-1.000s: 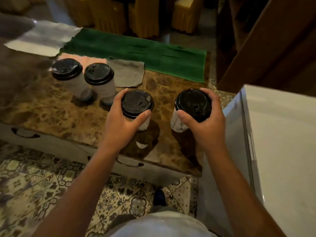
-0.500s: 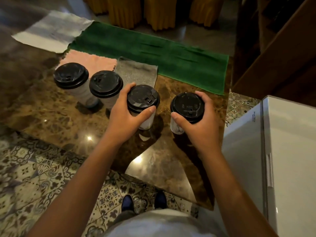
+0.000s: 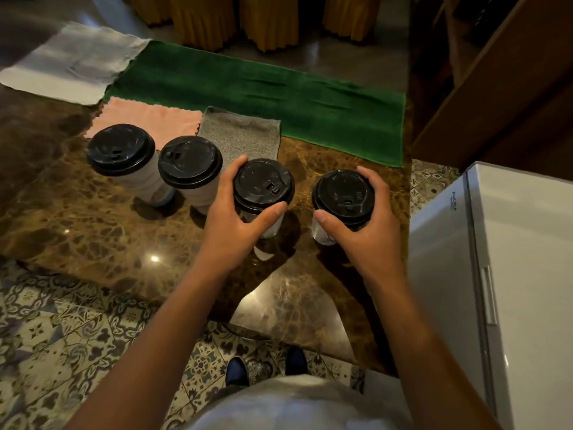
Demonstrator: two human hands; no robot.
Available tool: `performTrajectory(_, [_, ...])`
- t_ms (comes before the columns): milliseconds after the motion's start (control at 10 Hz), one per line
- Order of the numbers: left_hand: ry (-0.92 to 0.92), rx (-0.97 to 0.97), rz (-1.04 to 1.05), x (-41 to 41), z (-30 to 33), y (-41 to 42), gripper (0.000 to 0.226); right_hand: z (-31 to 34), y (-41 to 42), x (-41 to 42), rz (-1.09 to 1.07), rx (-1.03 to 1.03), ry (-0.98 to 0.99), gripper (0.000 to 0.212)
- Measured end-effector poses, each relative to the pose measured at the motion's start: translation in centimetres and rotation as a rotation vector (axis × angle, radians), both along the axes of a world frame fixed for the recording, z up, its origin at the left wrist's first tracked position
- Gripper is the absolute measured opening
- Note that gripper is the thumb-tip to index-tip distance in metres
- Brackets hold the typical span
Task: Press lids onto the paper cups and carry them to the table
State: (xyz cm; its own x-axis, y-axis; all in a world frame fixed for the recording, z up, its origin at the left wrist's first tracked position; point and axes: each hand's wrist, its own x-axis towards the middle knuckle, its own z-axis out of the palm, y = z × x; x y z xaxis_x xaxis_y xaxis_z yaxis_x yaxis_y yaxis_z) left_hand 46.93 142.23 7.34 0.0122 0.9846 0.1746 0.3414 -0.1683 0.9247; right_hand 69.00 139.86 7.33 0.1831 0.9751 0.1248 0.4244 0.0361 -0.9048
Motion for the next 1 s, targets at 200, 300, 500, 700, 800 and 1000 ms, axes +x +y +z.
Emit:
performTrajectory(200, [-0.02, -0.014, 0.009, -0.1, -0.8, -0.7, 0.087, 0.4, -0.2, -0.3, -0.03, -0.014, -0.02, 0.09])
performTrajectory(300, [-0.03, -0.04, 0.01, 0.0, -0.7, -0.9, 0.092, 0.6, -0.3, -0.4, -0.042, -0.016, -0.026, 0.089])
performTrajectory(500, [-0.009, -0.079, 0.016, 0.2, -0.6, -1.7, 0.104, 0.7, -0.5, -0.5, -0.051, -0.032, -0.048, 0.096])
performTrajectory(700, [0.062, -0.051, 0.074, -0.3, -0.9, -2.9, 0.111, 0.9, -0.9, -0.3, -0.056, -0.043, -0.061, 0.111])
performTrajectory(800, [0.083, -0.034, 0.071, -0.8, -1.0, -4.0, 0.107, 1.1, -1.2, -0.2, -0.056, -0.026, -0.083, 0.11])
performTrajectory(1000, [0.119, 0.148, 0.157, -1.5, 0.0, -6.2, 0.082, 1.9, -1.7, -0.2, -0.082, 0.041, -0.122, 0.09])
